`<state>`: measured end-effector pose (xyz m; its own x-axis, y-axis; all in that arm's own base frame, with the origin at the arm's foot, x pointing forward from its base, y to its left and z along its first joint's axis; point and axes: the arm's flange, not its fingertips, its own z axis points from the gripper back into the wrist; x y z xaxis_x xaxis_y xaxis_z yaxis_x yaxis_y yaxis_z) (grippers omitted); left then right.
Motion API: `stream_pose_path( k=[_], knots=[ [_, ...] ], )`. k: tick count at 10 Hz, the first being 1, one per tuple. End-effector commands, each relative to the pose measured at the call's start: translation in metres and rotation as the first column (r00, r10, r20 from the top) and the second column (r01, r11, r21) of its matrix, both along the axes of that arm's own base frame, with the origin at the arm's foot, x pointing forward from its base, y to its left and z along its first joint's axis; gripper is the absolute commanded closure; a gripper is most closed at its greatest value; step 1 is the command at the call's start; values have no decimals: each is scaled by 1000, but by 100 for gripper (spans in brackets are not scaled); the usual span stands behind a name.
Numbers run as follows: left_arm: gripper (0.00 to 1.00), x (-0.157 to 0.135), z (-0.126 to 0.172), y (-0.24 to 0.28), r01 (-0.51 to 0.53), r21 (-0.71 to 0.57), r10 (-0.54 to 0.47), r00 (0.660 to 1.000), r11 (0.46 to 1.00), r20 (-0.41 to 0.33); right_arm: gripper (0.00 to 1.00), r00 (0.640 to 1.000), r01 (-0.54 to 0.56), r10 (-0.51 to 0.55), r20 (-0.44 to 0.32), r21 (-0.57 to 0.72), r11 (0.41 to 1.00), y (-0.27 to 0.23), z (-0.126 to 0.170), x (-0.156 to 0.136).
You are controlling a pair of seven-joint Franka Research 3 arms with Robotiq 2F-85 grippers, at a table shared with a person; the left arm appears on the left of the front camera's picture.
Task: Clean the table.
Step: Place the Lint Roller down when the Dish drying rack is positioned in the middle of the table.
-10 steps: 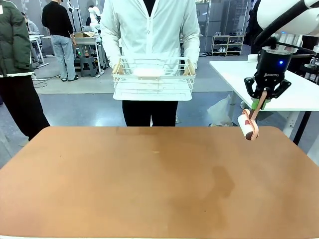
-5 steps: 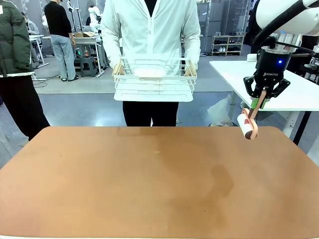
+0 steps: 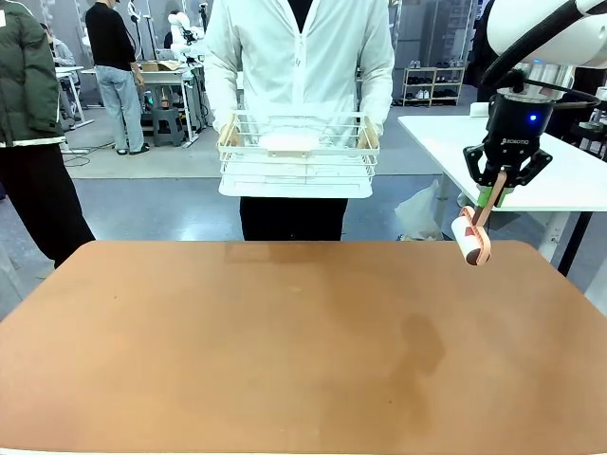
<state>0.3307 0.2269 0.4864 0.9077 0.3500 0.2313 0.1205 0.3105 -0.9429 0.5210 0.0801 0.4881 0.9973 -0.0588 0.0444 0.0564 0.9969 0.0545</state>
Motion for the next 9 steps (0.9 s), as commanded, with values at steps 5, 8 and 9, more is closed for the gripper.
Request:
stream_pose_path(
  k=[5,8,9],
  knots=[
    [0,-2,2,1,2,-12,-1,1000,1000,13,79,1000,-7,7,6,-11,1000,2,2,3],
    [0,-2,2,1,2,-12,-1,1000,1000,13,79,1000,-7,7,6,-11,1000,2,2,3],
    [0,-2,2,1,2,-12,-1,1000,1000,13,79,1000,-7,7,6,-11,1000,2,2,3]
  ],
)
